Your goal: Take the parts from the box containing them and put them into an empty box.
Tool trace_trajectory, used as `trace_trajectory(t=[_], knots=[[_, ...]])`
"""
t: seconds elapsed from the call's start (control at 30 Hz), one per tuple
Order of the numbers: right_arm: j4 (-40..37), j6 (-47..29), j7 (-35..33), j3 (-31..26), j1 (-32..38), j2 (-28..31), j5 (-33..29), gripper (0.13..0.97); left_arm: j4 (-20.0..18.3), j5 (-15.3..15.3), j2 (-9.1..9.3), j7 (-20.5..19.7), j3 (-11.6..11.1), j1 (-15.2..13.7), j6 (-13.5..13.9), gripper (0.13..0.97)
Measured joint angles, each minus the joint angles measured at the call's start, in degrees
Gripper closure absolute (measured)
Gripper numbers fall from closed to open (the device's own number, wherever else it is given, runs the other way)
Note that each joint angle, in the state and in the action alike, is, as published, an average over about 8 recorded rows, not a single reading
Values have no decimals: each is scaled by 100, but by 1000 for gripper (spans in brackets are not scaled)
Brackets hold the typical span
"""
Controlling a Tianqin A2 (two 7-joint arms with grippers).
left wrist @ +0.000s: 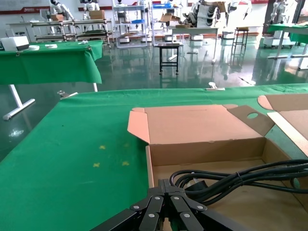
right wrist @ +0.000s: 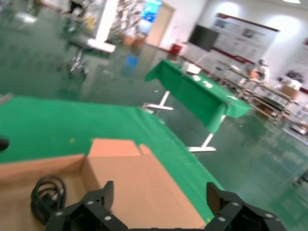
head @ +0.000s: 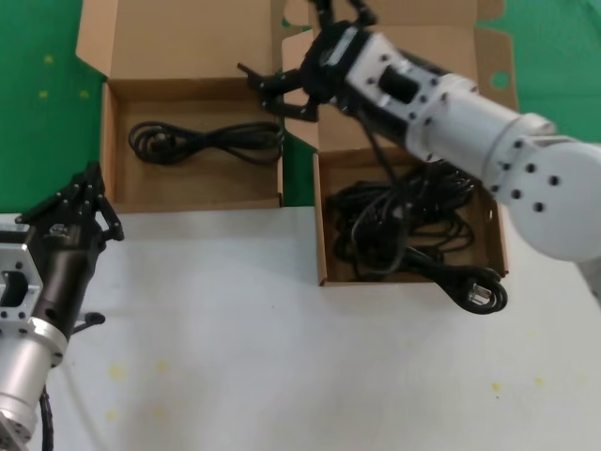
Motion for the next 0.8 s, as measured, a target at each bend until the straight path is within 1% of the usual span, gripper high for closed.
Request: trace_trajectory(t=[0.2,0.23,0.43,0.5,0.63,0.8], knots=[[1019,-492,603,927,-674,188,-179,380,0,0,0,0,0,0,0,953],[1189,-556,678,1068,-800,233,-174,380,0,0,0,0,0,0,0,953],[2021,-781,911,1752,-1569,501,-28,269,0,0,0,0,0,0,0,953],[2200,-802,921,1913,-1798,564,32,231,0,0,0,0,0,0,0,953],[2389,-749,846,2119,-2188,647,182,231,0,0,0,0,0,0,0,953],[2422,-620,710,2194,-2451,700,345,179,0,0,0,0,0,0,0,950]])
